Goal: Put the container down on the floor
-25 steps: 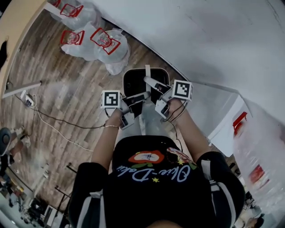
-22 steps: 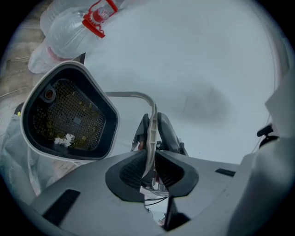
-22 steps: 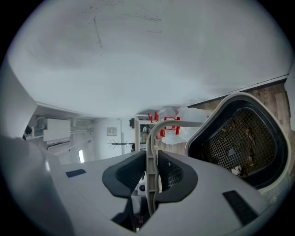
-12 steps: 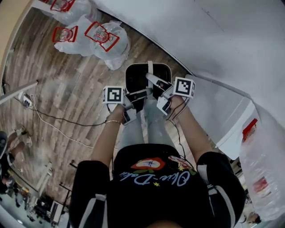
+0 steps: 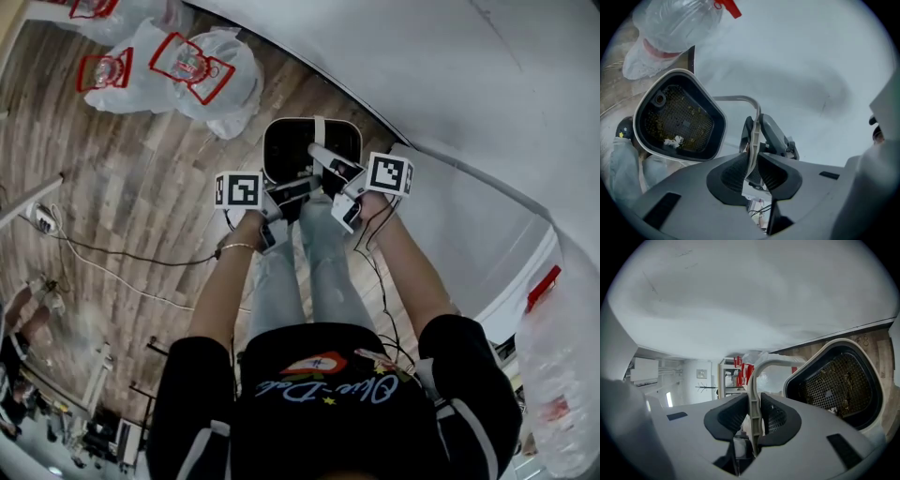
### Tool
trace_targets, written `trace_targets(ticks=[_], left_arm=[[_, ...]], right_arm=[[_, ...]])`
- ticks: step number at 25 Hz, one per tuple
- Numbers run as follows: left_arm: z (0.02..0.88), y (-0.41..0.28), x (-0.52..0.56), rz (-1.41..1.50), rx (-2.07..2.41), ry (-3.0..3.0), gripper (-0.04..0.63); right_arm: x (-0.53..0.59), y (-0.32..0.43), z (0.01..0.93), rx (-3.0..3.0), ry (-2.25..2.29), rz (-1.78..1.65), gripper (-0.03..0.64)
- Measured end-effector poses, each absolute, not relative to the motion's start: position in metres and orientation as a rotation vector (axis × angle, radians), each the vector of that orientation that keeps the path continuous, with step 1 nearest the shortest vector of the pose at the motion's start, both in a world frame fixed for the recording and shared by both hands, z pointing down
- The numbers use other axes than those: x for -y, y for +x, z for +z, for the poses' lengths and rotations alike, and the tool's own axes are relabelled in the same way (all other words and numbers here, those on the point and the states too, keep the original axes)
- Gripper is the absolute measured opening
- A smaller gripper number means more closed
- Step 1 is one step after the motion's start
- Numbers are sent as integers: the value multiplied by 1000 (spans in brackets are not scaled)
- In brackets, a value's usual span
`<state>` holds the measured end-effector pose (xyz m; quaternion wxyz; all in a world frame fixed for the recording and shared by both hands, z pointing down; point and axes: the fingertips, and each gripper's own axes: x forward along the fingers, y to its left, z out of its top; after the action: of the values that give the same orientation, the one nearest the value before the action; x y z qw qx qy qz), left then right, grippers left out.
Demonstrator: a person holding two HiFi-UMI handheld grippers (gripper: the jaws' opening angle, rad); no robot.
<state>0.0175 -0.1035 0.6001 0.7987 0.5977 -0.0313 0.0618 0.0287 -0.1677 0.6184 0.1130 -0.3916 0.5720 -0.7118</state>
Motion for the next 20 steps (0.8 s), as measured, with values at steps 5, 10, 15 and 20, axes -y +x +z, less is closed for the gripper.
trace_targets(ticks=[5,10,15,20], left_arm=[[642,21,106,226,82,1345,64],[673,26,103,238,66,1367,65],[697,29,97,256,71,1351,67],[726,28,97,246,96,1340,67]], right_arm=[[172,35,652,-1701,-1164,-2066,67],[165,39,684,-1728,-1194,-2084,67],[160,42,707,-1738,-1203,-2094,67],[163,40,737,-1782,-1197,-2090,67]])
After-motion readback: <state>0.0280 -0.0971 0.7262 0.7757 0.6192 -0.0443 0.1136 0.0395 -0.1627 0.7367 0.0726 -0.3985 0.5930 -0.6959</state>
